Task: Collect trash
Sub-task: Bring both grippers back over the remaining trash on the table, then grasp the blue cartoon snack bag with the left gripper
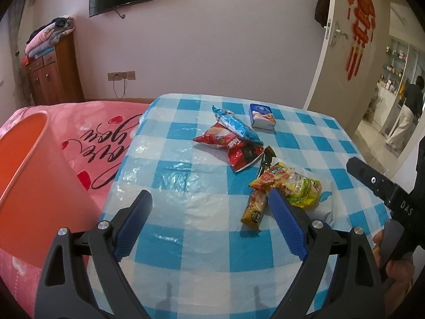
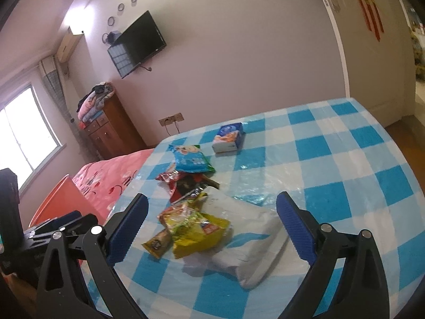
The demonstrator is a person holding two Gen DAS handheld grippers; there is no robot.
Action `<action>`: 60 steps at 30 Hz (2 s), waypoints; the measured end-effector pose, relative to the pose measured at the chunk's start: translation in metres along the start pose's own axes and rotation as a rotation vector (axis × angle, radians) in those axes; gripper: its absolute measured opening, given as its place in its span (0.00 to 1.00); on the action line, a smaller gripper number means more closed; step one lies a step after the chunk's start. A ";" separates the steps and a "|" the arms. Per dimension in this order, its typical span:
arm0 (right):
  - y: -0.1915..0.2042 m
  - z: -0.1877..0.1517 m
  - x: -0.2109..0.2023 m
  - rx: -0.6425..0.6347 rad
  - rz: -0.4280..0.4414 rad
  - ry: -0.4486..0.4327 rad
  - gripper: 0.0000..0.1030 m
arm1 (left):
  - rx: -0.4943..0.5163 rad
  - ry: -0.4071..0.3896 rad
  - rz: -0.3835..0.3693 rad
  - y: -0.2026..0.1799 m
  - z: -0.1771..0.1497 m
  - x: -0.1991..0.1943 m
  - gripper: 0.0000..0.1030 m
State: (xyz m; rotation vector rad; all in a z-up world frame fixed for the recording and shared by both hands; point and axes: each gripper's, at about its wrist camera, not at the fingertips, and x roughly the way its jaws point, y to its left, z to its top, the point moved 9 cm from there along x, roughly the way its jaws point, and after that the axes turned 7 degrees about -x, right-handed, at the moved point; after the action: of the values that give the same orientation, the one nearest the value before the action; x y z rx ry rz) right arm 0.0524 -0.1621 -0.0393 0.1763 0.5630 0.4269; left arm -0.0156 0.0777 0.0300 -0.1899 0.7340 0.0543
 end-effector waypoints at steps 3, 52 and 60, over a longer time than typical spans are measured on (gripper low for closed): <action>-0.012 -0.004 0.005 0.020 -0.004 0.018 0.93 | 0.008 0.000 -0.006 -0.010 0.010 0.008 0.87; -0.084 -0.023 0.019 0.248 0.119 0.119 0.93 | 0.080 0.283 0.251 -0.070 0.073 0.198 0.57; -0.079 -0.023 0.016 0.207 0.113 0.115 0.93 | 0.070 0.277 0.163 -0.076 0.049 0.159 0.53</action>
State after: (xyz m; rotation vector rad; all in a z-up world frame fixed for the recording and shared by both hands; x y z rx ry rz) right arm 0.0794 -0.2252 -0.0882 0.3854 0.7128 0.4898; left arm 0.1432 0.0096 -0.0292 -0.0702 1.0253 0.1595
